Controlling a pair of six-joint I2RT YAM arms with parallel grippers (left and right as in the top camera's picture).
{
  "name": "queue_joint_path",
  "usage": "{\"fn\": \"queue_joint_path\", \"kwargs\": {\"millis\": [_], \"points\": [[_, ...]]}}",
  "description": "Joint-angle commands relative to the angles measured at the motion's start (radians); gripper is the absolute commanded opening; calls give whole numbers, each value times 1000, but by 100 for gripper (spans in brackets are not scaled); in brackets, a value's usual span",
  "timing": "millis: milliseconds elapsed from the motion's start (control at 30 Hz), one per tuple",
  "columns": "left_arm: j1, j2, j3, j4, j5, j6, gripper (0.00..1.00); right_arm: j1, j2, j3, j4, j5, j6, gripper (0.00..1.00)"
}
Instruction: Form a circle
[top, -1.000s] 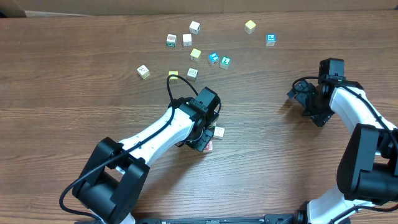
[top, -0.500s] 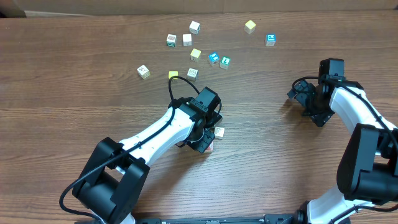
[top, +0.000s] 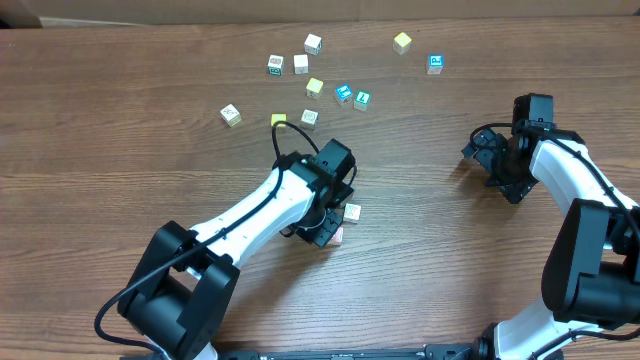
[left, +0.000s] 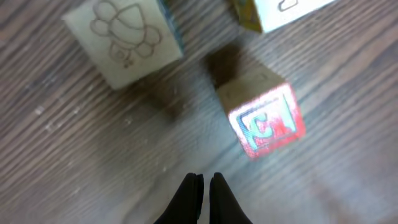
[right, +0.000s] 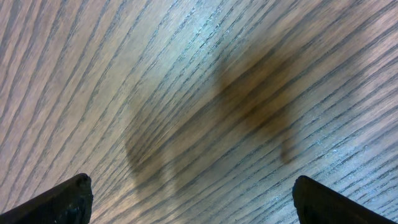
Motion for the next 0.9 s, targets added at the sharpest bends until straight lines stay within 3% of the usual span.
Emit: {"fn": "queue_joint_path", "kwargs": {"millis": [0,233,567,867], "points": [[-20,9,129,-65,-63,-36,4,-1,2,18,7,6,-1,100],[-89,10,216,-135,73,77,4,-1,2,18,7,6,-1,100],[-235,10,64,-32,17,83,4,-1,2,18,7,6,-1,100],[-241,11,18,-11,-45,85,4,-1,2,18,7,6,-1,100]]}}
